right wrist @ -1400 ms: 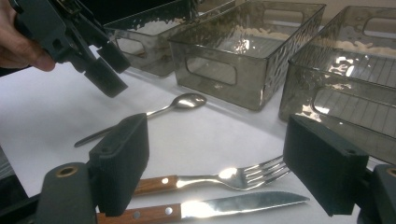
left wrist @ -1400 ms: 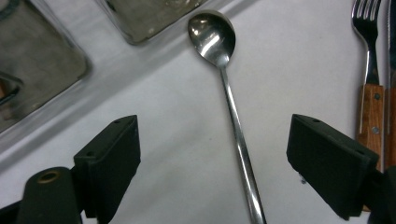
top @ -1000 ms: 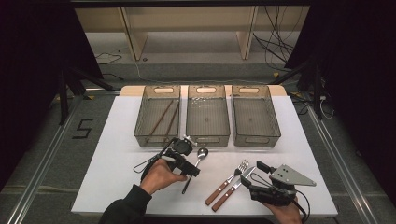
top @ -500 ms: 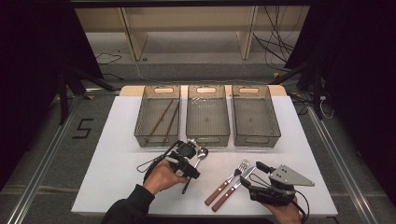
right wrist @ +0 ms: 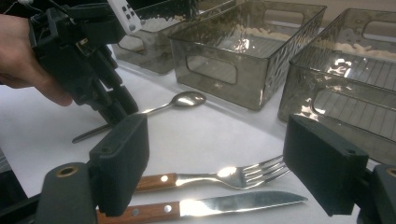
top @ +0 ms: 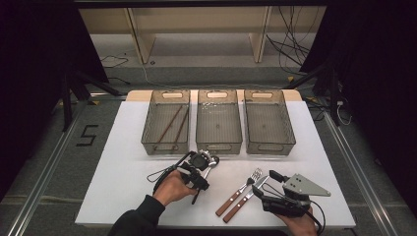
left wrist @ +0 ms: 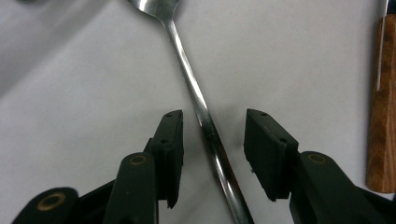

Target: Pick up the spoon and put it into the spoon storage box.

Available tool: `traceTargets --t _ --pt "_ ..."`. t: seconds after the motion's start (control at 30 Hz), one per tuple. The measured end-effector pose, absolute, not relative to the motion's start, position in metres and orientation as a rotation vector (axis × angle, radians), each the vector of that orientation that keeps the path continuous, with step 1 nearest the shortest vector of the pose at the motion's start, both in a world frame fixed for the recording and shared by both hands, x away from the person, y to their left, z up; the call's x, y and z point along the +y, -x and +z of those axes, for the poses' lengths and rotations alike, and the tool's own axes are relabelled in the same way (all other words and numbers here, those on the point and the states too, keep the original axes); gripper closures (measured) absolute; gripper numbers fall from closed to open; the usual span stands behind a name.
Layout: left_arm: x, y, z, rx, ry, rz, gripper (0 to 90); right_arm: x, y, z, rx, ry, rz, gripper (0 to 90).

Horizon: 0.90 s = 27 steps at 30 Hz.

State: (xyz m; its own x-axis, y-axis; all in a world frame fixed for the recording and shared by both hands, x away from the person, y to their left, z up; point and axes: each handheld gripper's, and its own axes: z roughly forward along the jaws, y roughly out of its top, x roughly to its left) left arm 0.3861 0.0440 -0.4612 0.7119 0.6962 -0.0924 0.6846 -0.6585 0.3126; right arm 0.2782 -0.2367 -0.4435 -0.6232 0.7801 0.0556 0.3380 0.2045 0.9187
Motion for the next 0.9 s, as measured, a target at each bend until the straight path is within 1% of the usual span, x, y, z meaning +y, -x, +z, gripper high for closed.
traceTargets --t 0.1,0.3,0.6,0.9 --pt "0.0439 -0.3860 -0.4614 1.077 -2.598 0.064 60.9 -0.2363 -0.2783 -0.4436 2.064 -1.039 1.402 23.4" --pt "0.0403 -0.3830 -0.4616 1.057 -2.626 0.121 64.2 -0.2361 -0.2783 -0.4436 2.062 -1.041 1.402 23.5" --pt "0.0395 -0.3826 -0.4621 1.047 -2.630 0.139 66.6 -0.2351 -0.2780 -0.4436 2.070 -1.035 1.396 23.6" --pt "0.0412 -0.3846 -0.4623 1.054 -2.621 0.128 73.6 -0.2350 -0.2781 -0.4437 2.071 -1.035 1.396 23.6"
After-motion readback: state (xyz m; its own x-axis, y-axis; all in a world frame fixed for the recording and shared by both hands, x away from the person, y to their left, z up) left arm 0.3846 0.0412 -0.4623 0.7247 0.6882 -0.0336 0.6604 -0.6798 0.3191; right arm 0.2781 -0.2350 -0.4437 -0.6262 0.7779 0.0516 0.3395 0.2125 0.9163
